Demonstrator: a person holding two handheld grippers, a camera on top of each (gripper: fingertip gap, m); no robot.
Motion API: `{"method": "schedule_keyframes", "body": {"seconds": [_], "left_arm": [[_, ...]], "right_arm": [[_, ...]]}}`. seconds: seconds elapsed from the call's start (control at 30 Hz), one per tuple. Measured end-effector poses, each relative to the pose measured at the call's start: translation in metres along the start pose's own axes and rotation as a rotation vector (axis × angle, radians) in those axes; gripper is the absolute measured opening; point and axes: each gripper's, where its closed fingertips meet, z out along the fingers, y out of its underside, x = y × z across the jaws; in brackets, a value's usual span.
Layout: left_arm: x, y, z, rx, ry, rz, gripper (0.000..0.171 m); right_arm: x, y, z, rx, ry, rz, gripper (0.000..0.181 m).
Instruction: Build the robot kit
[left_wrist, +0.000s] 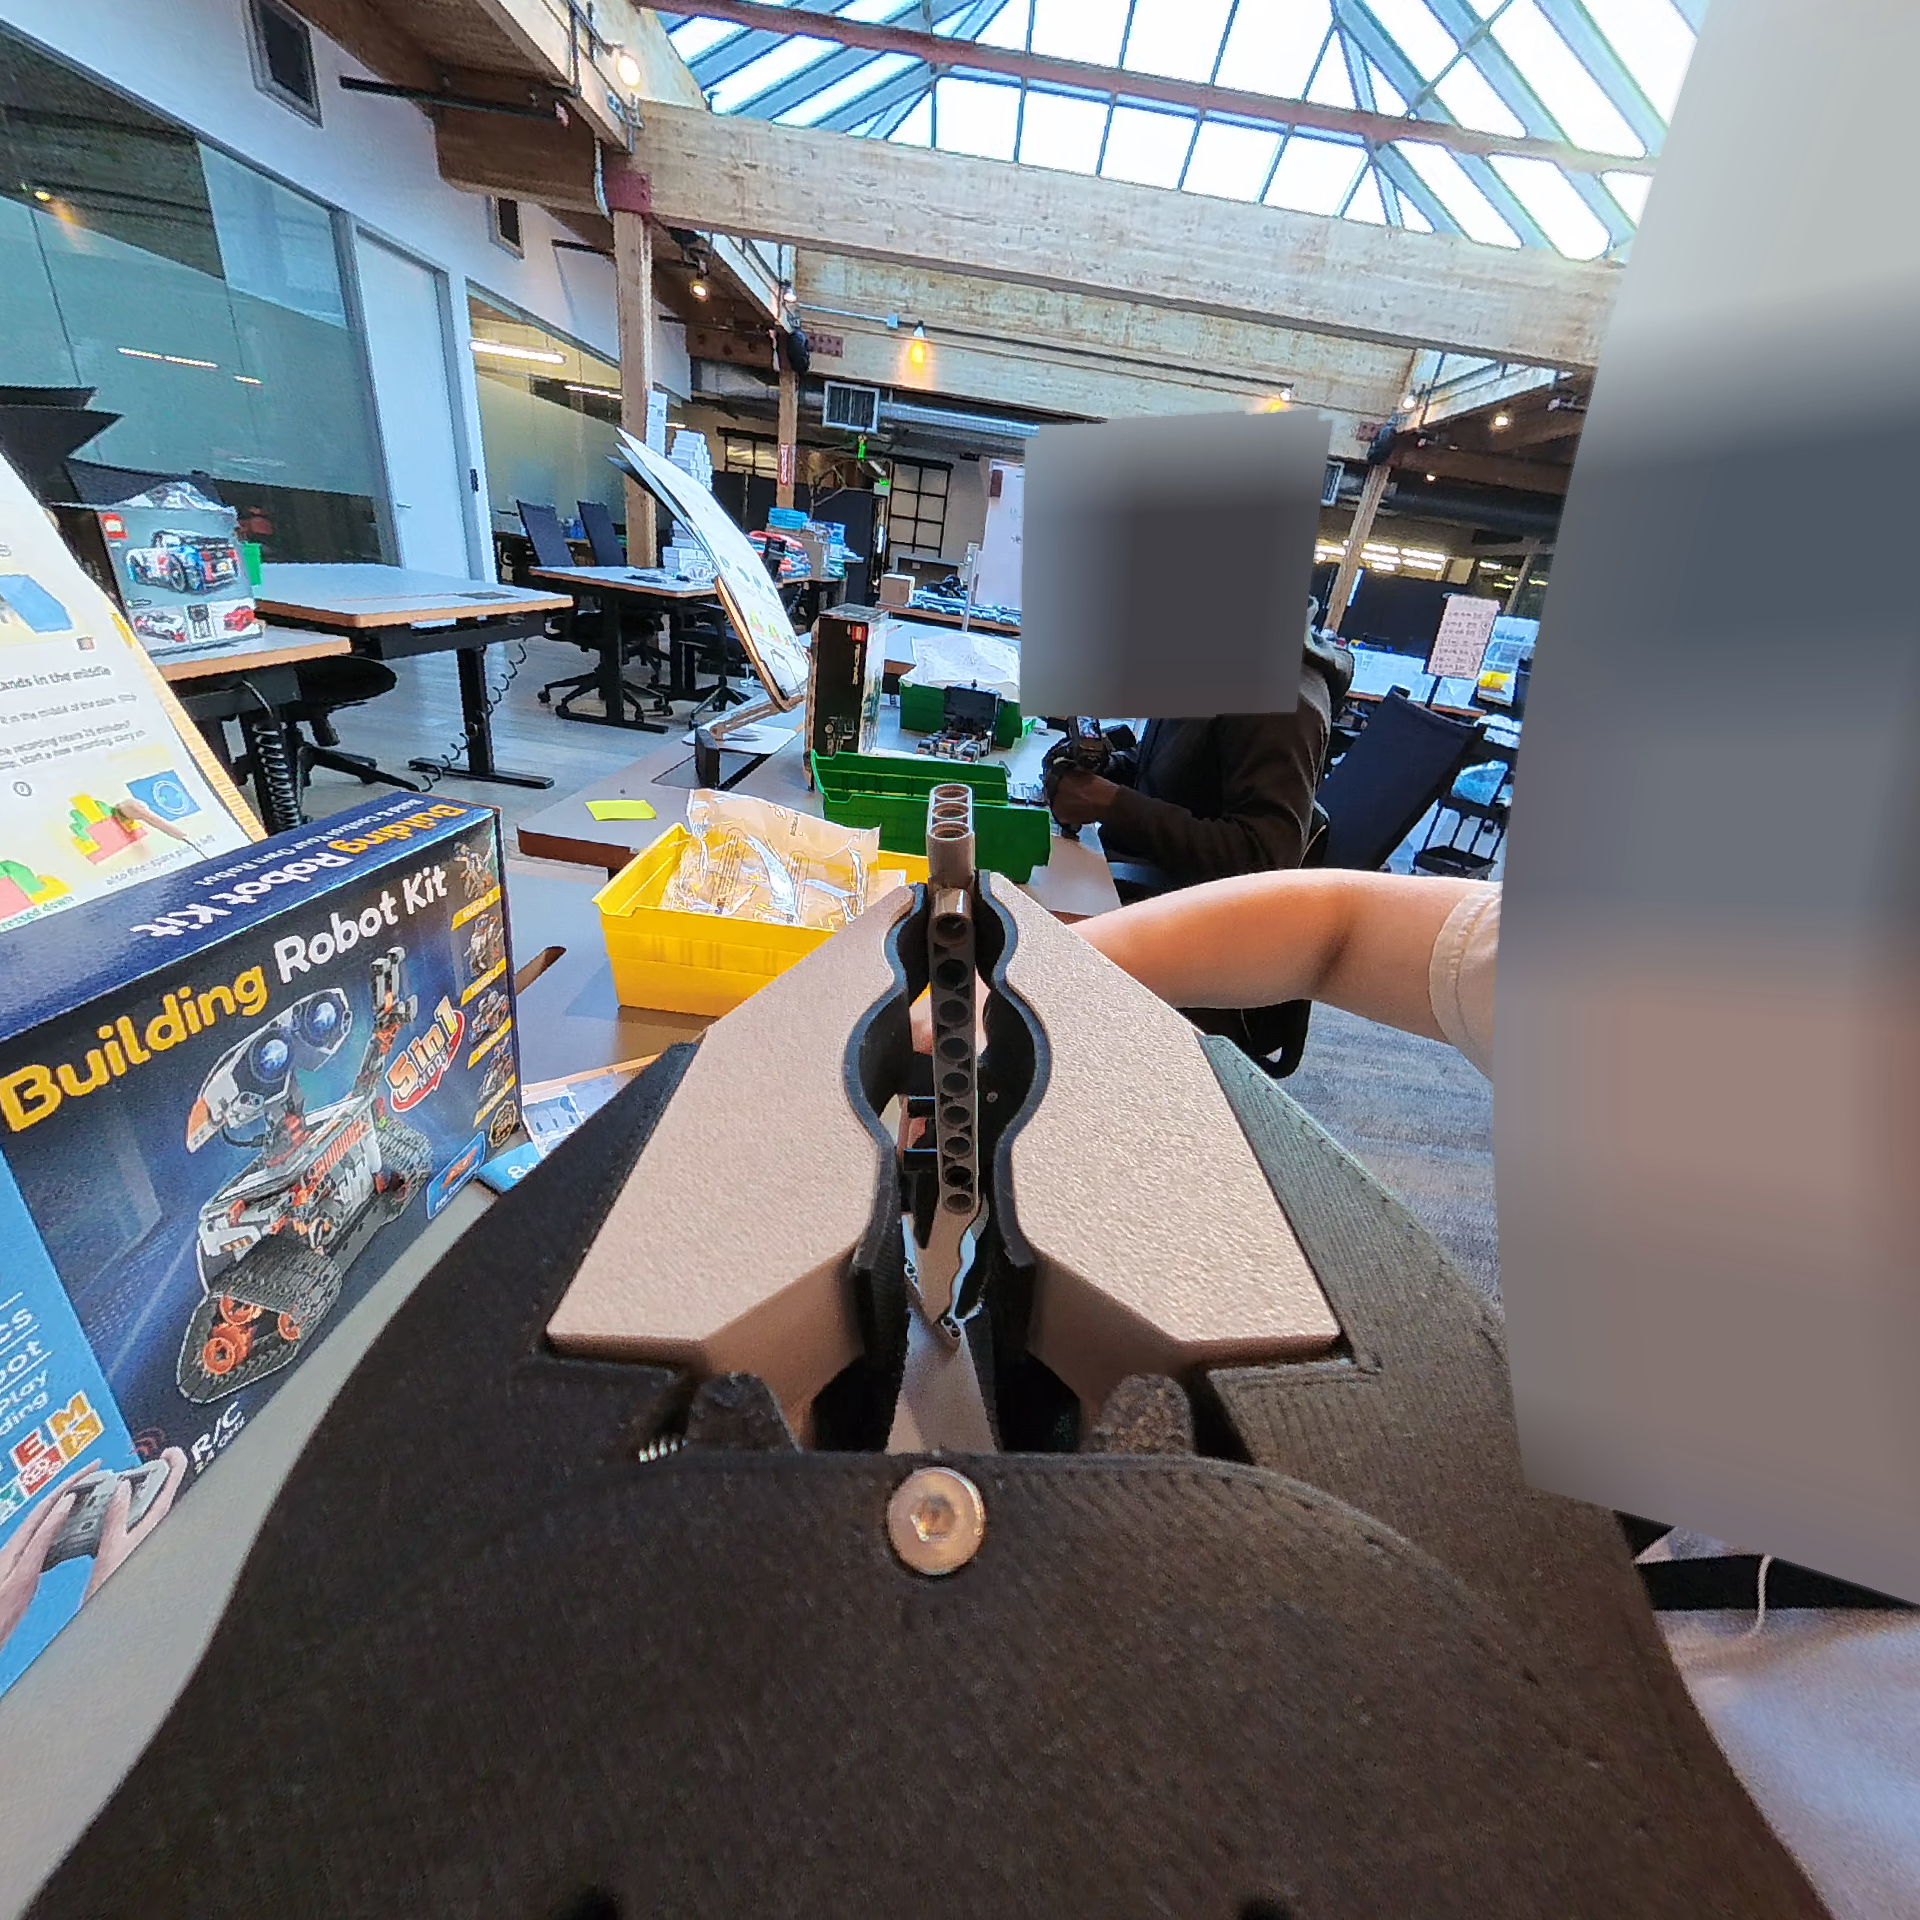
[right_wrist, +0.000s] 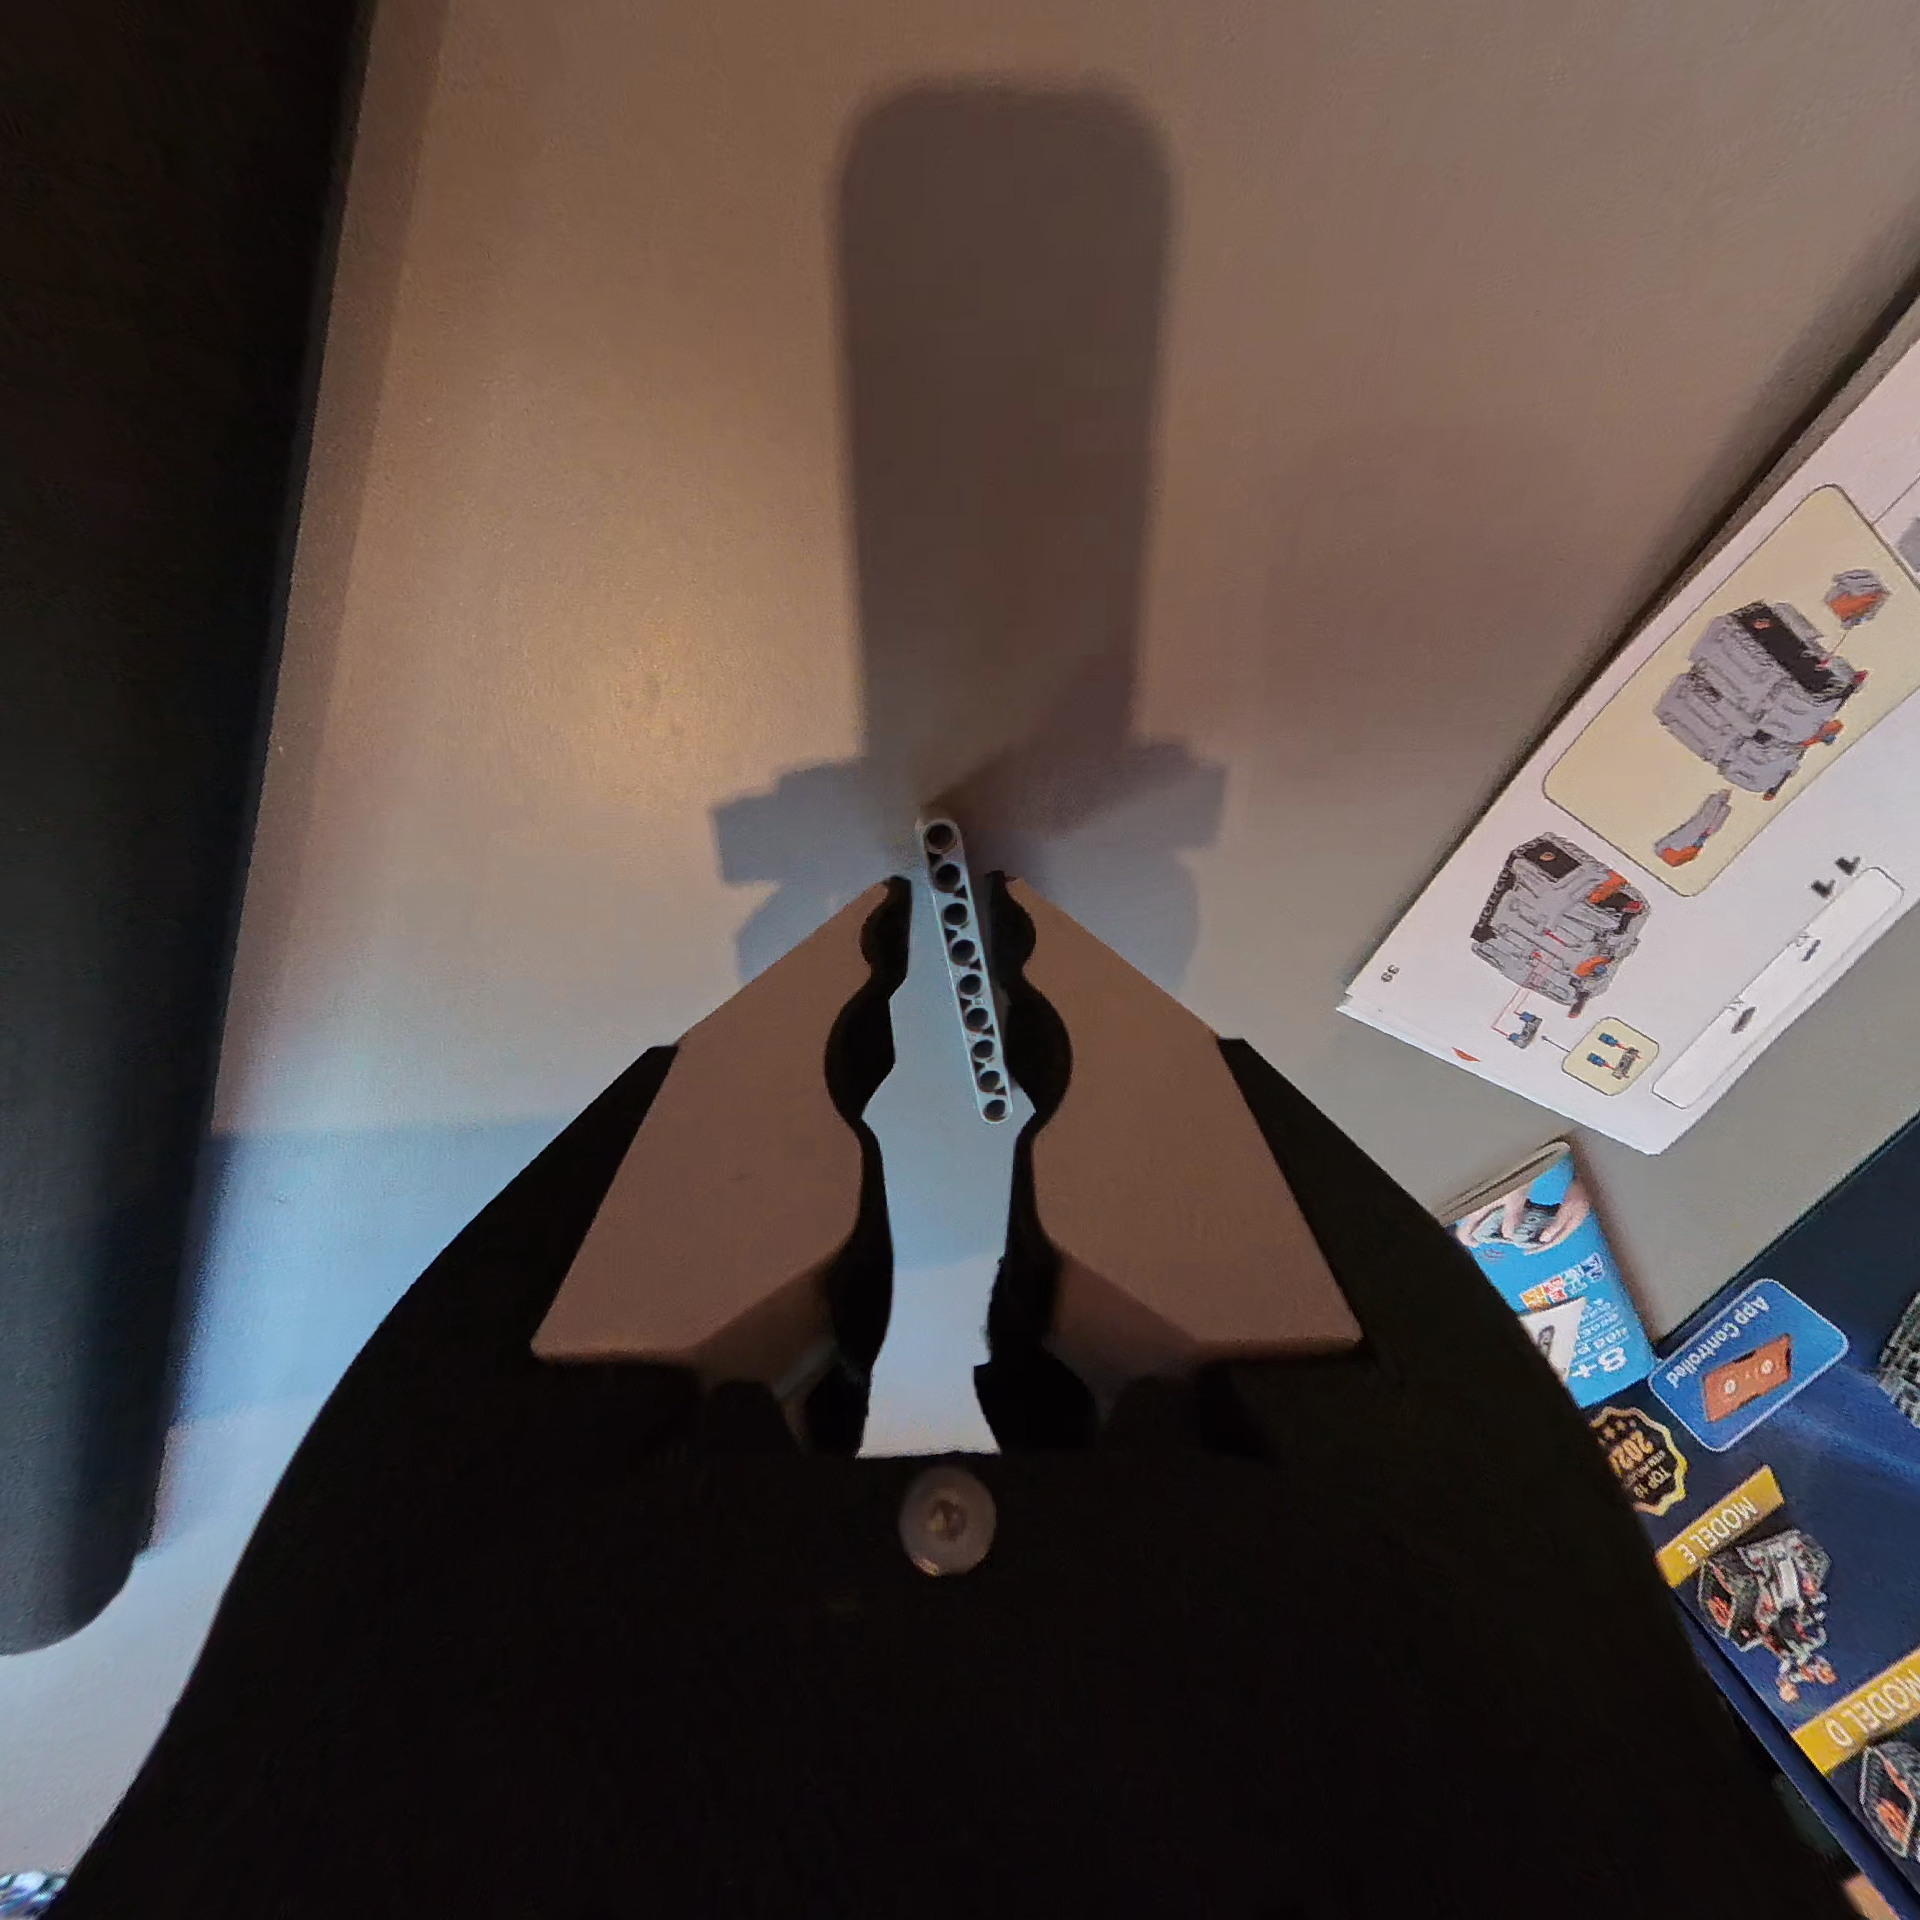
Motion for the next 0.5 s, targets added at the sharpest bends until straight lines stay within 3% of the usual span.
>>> {"method": "schedule_keyframes", "body": {"seconds": [0.5], "left_arm": [[-0.0009,0.0014,0.0012,-0.006,0.005,-0.005,0.005]], "right_arm": [[0.0026,-0.0012,0.0055,-0.006,-0.017,0.014,0.008]]}}
